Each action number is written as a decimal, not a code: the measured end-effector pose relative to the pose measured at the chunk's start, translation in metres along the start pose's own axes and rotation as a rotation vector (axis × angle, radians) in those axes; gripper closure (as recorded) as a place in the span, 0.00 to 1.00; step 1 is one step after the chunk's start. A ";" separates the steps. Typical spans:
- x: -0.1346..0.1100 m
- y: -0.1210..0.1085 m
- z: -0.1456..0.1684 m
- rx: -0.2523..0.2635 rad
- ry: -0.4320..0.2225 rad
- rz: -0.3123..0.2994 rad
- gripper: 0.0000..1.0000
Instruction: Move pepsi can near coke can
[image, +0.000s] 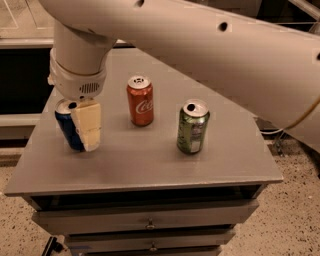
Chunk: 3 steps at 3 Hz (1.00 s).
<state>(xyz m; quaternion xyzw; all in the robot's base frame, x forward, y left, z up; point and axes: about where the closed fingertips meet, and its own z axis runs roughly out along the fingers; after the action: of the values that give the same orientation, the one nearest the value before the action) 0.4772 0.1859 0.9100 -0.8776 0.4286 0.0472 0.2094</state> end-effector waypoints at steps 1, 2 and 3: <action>-0.007 -0.008 0.021 0.000 0.047 0.005 0.00; -0.012 -0.014 0.038 0.001 0.089 0.015 0.00; -0.013 -0.015 0.041 0.001 0.096 0.017 0.00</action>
Offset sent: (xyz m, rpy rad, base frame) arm 0.0102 0.0376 -0.0330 -0.0781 -0.0475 -0.0543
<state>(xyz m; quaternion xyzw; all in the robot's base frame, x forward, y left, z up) 0.4849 0.2203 0.8806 -0.8752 0.4455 0.0064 0.1885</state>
